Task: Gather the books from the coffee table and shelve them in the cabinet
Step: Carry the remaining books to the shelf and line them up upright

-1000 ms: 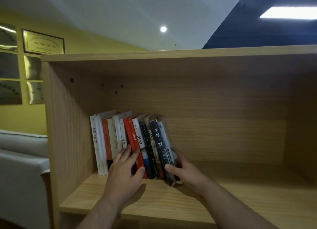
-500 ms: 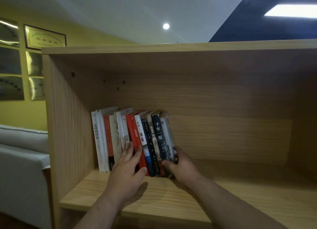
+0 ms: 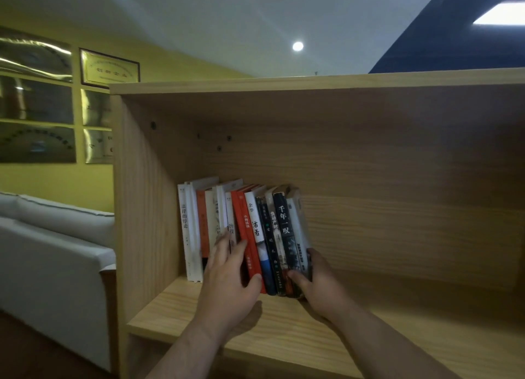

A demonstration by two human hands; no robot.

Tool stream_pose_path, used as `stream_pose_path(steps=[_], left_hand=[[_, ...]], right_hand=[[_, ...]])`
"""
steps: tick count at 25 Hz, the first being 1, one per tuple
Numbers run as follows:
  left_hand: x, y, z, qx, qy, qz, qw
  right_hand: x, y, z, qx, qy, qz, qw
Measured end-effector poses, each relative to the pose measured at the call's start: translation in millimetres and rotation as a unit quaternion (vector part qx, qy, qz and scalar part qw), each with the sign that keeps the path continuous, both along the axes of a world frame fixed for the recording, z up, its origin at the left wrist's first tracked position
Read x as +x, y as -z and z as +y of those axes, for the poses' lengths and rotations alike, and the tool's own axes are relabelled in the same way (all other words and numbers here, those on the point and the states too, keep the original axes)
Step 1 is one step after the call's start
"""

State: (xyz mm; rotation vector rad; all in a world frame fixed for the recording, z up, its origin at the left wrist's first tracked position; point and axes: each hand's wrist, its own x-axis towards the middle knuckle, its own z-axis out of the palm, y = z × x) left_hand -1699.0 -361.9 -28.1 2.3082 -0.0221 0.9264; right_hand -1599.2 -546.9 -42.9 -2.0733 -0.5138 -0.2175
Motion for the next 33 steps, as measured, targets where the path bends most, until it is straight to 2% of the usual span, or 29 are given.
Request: stream_pose_path(steps=[3, 6, 10, 12, 17, 21, 26, 28, 30, 33], left_hand=[[1.8, 0.7, 2.5, -0.033, 0.019, 0.019, 0.999], [-0.3, -5.6, 6.7, -0.077, 0.026, -0.012, 0.997], [10.9, -51.1, 29.7, -0.147, -0.048, -0.046, 0.987], [21.7, -79.6, 41.3, -0.185, -0.049, -0.053, 0.98], [37.3, -101.5, 61.5, -0.038, -0.069, 0.011, 0.997], [36.9, -99.6, 57.4, 0.009, -0.088, -0.046, 0.995], [19.7, -102.1, 50.0, -0.08, -0.087, -0.11, 0.987], [9.8, -94.3, 46.6, -0.15, -0.052, -0.125, 0.979], [2.5, -79.5, 38.8, -0.222, -0.019, -0.103, 0.969], [-2.2, -54.6, 29.5, -0.242, 0.005, -0.045, 0.969]], right_hand=[[1.6, -0.1, 0.2, 0.011, 0.009, 0.006, 1.0], [4.4, 1.7, -0.7, 0.015, 0.016, 0.018, 1.0], [5.7, 2.1, -1.9, 0.032, 0.012, 0.023, 0.999], [6.7, 2.1, -2.6, 0.032, 0.01, 0.028, 0.999], [6.8, 2.8, -2.7, 0.032, 0.011, 0.034, 0.999], [7.2, 1.6, -2.9, 0.043, 0.005, 0.033, 0.998], [10.7, 3.2, -3.0, 0.045, 0.012, 0.035, 0.998], [10.5, 2.7, -3.1, 0.044, 0.013, 0.037, 0.998], [11.9, 3.7, -3.3, 0.036, 0.015, 0.032, 0.999], [12.3, 5.5, -2.9, 0.027, 0.021, 0.031, 0.999]])
